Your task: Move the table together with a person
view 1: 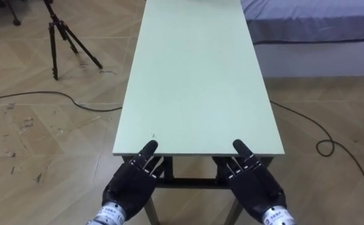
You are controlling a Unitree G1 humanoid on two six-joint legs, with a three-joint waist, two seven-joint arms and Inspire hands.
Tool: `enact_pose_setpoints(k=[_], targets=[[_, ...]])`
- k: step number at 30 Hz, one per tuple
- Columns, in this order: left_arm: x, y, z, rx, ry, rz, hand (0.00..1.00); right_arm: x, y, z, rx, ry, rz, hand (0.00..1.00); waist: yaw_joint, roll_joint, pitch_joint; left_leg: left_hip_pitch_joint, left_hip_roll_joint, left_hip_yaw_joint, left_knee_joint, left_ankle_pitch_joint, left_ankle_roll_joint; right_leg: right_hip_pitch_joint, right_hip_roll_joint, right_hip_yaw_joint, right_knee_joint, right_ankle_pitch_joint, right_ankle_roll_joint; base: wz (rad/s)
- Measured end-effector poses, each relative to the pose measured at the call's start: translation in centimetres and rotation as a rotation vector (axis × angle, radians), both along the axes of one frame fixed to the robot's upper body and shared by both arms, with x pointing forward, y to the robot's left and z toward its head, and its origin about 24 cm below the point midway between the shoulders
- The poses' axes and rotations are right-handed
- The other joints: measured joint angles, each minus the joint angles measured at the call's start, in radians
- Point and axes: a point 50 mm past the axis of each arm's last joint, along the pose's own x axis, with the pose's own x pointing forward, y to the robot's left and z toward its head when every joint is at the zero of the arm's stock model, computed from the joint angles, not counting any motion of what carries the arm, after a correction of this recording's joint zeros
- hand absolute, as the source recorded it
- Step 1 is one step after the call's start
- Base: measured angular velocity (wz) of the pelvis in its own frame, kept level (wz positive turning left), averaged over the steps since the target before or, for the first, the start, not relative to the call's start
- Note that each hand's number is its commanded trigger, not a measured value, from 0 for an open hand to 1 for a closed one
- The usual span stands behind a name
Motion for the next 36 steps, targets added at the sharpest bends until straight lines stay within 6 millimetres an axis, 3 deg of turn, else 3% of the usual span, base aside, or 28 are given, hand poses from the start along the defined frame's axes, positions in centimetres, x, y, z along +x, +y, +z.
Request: enact_pose_setpoints(k=[9, 29, 30, 31, 32, 33, 34, 36], targets=[[0.3, -0.6, 0.1, -0.085, 0.032, 0.066, 0.00, 0.4, 0.4, 0.3, 0.090, 0.049, -0.082, 0.00, 0.001, -0.001, -0.0003, 0.001, 0.000, -0.001, 0.001, 0.000, 0.001, 0.001, 0.000, 0.001, 0.011, 0.000, 0.000, 0.00], [0.5, -1.1, 0.3, -0.097, 0.065, 0.090, 0.00, 0.6, -0.2, 0.3, 0.074, 0.057, -0.140, 0.00, 0.013, 0.000, -0.0009, 0.003, 0.001, -0.003, 0.001, 0.001, 0.001, 0.002, 0.001, 0.001, 0.012, 0.000, 0.000, 0.00], [0.5, -1.1, 0.3, -0.096, 0.068, 0.090, 0.00, 0.6, -0.1, 0.3, 0.074, 0.057, -0.140, 0.07, 0.013, 0.000, -0.0009, 0.003, 0.001, -0.004, 0.001, 0.001, 0.001, 0.002, 0.001, 0.000, 0.012, 0.000, 0.000, 0.00], [0.5, -1.1, 0.3, -0.095, 0.069, 0.090, 0.34, 0.6, -0.1, 0.3, 0.074, 0.057, -0.141, 0.58, 0.013, 0.000, -0.0009, 0.003, 0.001, -0.004, 0.001, 0.001, 0.001, 0.002, 0.001, -0.001, 0.012, 0.000, 0.000, 0.00], [0.5, -1.1, 0.3, -0.095, 0.070, 0.090, 0.63, 0.6, -0.2, 0.3, 0.074, 0.057, -0.141, 0.85, 0.013, 0.000, -0.0009, 0.003, 0.001, -0.004, 0.000, 0.001, 0.001, 0.002, 0.001, -0.001, 0.012, 0.000, 0.000, 0.00], [0.6, -1.2, 0.4, -0.092, 0.074, 0.091, 0.93, 0.6, -0.2, 0.3, 0.073, 0.057, -0.141, 1.00, 0.012, 0.001, -0.0008, 0.002, 0.000, -0.004, 0.000, 0.001, 0.001, 0.002, 0.001, -0.001, 0.012, 0.000, 0.000, 0.00], [0.6, -1.2, 0.4, -0.092, 0.076, 0.091, 1.00, 0.6, -0.2, 0.3, 0.073, 0.057, -0.141, 1.00, 0.012, 0.001, -0.0010, 0.002, 0.000, -0.005, 0.000, 0.001, 0.001, 0.002, 0.001, 0.000, 0.012, 0.000, 0.000, 0.00], [0.6, -1.2, 0.4, -0.090, 0.083, 0.092, 1.00, 0.6, -0.2, 0.3, 0.071, 0.057, -0.140, 1.00, 0.012, 0.002, -0.0015, 0.003, 0.000, -0.005, 0.000, 0.001, 0.001, 0.002, 0.001, 0.001, 0.012, 0.000, 0.000, 0.00]])
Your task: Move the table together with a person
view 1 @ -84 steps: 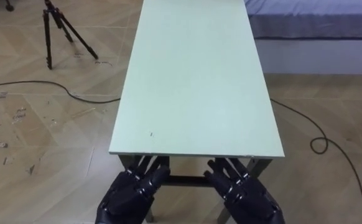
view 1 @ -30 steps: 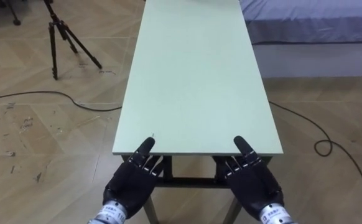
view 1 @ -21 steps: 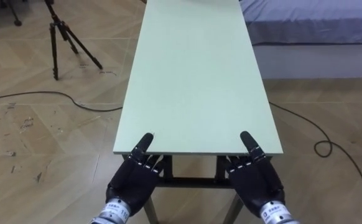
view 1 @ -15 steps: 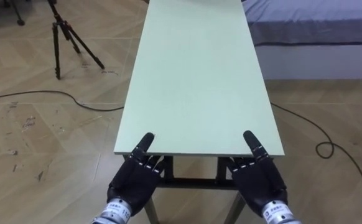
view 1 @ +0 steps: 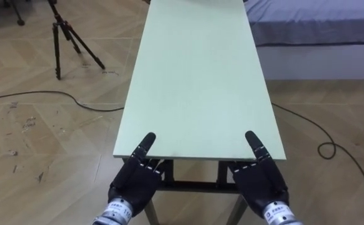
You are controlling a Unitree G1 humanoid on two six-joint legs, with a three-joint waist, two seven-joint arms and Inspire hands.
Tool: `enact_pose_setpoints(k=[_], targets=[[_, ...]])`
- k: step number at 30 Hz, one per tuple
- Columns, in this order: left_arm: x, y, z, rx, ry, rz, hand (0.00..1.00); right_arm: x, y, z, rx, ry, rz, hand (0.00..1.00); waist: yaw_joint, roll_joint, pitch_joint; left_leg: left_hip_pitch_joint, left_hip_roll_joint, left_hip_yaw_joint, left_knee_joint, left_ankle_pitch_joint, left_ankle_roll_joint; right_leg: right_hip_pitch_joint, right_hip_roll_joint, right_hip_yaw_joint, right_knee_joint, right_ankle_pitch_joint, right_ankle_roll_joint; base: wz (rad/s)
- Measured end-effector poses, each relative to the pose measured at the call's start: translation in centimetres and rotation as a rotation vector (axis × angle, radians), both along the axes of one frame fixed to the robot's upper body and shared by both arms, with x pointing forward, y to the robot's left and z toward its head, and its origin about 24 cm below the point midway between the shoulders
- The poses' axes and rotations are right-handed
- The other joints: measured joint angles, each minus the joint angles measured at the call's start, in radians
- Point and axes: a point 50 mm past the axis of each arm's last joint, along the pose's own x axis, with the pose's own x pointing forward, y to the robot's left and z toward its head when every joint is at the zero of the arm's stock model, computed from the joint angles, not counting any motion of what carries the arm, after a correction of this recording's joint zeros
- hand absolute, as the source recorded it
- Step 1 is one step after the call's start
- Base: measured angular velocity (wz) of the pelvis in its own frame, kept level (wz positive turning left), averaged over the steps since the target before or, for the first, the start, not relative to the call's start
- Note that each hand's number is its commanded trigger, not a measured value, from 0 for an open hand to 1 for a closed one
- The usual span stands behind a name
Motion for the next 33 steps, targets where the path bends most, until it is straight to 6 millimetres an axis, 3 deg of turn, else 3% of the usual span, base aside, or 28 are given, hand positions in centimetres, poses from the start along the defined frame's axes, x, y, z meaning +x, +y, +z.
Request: enact_pose_setpoints(k=[8, 15, 33], targets=[[-0.1, -0.2, -0.3, 0.010, 0.071, 0.008, 1.00, -0.4, 0.4, -0.8, -0.019, 0.136, -0.015, 1.00, 0.009, 0.002, 0.0015, -0.004, -0.001, -0.002, -0.002, 0.000, 0.000, -0.004, 0.000, 0.005, -0.006, 0.000, 0.000, 0.00], [-0.2, -0.2, -0.5, 0.021, 0.109, 0.015, 1.00, -0.3, 0.7, -0.8, -0.036, 0.128, 0.002, 1.00, 0.007, -0.007, 0.0055, 0.006, -0.004, -0.013, -0.026, 0.000, 0.000, -0.002, 0.002, 0.010, -0.017, 0.000, 0.000, -0.05], [-1.1, 0.0, -1.0, 0.121, 0.082, -0.026, 1.00, -0.8, 0.9, -0.9, -0.069, 0.101, 0.007, 1.00, 0.007, -0.006, 0.0053, 0.010, -0.004, -0.008, -0.031, 0.000, 0.000, 0.003, 0.002, 0.009, -0.018, 0.000, 0.000, 0.00]])
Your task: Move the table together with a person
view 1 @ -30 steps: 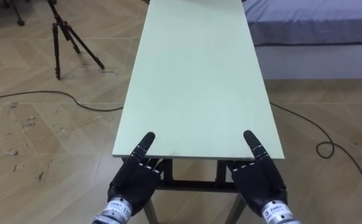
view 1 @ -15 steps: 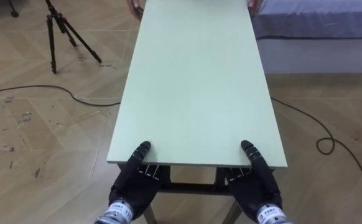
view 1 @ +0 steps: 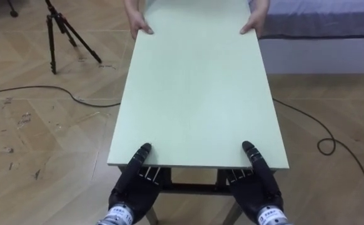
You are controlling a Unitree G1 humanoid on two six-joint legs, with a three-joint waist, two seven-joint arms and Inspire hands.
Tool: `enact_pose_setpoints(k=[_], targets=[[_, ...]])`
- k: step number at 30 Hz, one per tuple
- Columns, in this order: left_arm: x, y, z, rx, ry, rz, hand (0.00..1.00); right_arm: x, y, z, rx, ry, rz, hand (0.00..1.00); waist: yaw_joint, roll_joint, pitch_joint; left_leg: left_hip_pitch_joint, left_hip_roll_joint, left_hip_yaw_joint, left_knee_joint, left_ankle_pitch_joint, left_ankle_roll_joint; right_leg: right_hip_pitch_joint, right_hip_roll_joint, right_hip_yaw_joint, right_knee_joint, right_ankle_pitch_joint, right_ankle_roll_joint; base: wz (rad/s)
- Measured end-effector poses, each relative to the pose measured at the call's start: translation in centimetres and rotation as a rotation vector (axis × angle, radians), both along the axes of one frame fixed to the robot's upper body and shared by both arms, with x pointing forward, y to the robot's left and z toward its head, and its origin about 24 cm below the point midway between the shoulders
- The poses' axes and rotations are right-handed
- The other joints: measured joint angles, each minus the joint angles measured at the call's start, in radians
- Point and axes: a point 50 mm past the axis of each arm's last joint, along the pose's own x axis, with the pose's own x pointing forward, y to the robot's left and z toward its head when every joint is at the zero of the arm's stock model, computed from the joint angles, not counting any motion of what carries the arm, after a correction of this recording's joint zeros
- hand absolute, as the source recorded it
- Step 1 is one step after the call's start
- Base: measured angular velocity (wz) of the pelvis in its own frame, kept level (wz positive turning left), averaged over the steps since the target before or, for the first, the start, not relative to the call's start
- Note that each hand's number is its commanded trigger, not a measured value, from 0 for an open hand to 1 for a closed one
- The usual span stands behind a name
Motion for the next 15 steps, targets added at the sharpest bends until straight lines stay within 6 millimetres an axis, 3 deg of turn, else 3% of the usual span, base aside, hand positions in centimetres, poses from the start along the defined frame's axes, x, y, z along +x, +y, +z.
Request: enact_pose_setpoints(k=[15], targets=[[-1.08, 0.23, -0.44, 0.030, -0.009, -0.007, 1.00, -0.81, -0.01, -0.28, -0.009, -0.014, 0.015, 1.00, 0.000, 0.004, -0.0025, -0.016, 0.000, 0.000, 0.013, 0.000, 0.000, -0.011, -0.001, -0.006, 0.002, 0.000, 0.000, 0.00]])
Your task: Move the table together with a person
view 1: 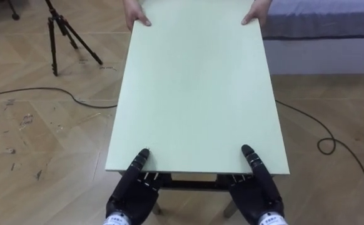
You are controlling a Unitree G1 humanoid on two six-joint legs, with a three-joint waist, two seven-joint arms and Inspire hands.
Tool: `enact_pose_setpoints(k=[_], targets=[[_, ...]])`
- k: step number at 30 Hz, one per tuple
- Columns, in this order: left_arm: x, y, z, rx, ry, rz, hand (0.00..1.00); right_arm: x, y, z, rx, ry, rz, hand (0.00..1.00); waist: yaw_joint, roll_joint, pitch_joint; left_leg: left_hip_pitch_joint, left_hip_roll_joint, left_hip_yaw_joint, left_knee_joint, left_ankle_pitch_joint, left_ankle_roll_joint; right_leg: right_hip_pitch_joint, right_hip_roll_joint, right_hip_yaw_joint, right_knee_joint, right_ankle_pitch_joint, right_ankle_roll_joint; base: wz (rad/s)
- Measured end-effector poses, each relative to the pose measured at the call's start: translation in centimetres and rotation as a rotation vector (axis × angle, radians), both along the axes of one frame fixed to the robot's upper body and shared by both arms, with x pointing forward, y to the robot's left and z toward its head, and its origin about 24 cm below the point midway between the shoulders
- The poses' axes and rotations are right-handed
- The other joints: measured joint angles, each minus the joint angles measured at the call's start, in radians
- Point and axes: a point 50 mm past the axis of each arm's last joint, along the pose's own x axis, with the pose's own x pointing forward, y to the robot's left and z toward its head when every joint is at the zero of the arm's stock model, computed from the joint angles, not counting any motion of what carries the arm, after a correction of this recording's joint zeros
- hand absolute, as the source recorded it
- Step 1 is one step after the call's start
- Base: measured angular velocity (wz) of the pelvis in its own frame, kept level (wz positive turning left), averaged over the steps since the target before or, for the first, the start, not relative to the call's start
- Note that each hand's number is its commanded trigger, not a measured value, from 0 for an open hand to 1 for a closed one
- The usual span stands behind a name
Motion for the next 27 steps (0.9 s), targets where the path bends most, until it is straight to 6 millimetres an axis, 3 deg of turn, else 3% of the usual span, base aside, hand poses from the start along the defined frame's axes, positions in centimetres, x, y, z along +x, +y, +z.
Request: enact_pose_setpoints(k=[10, 15, 22, 27], targets=[[0.0, -0.2, 0.0, 0.010, -0.002, -0.009, 1.00, 0.1, -0.2, 0.1, -0.012, -0.017, -0.001, 1.00, -0.001, -0.002, -0.0040, 0.001, 0.000, 0.000, 0.000, 0.000, 0.000, 0.000, -0.001, -0.005, 0.000, 0.000, 0.000, 0.00], [-1.2, -0.4, 0.7, 0.010, -0.032, -0.013, 1.00, -1.0, -0.3, 0.8, -0.001, -0.036, -0.016, 1.00, 0.002, 0.000, -0.0063, 0.000, 0.000, -0.006, -0.001, 0.000, 0.000, 0.001, -0.001, -0.020, 0.000, 0.000, 0.000, 0.05], [-2.3, -0.5, 1.3, -0.017, -0.044, 0.001, 1.00, -1.5, -0.1, 1.6, 0.001, -0.065, -0.004, 1.00, 0.001, 0.000, -0.0063, -0.012, 0.000, -0.008, -0.001, 0.000, 0.000, -0.006, -0.001, -0.020, 0.000, 0.000, 0.000, 0.03], [-2.1, -0.4, 1.7, -0.018, -0.066, 0.017, 1.00, -1.3, 0.5, 2.1, 0.004, -0.092, -0.003, 1.00, 0.003, -0.003, -0.0054, -0.040, 0.000, -0.008, 0.018, 0.001, 0.001, -0.025, -0.003, -0.022, 0.004, 0.000, 0.000, 0.00]])
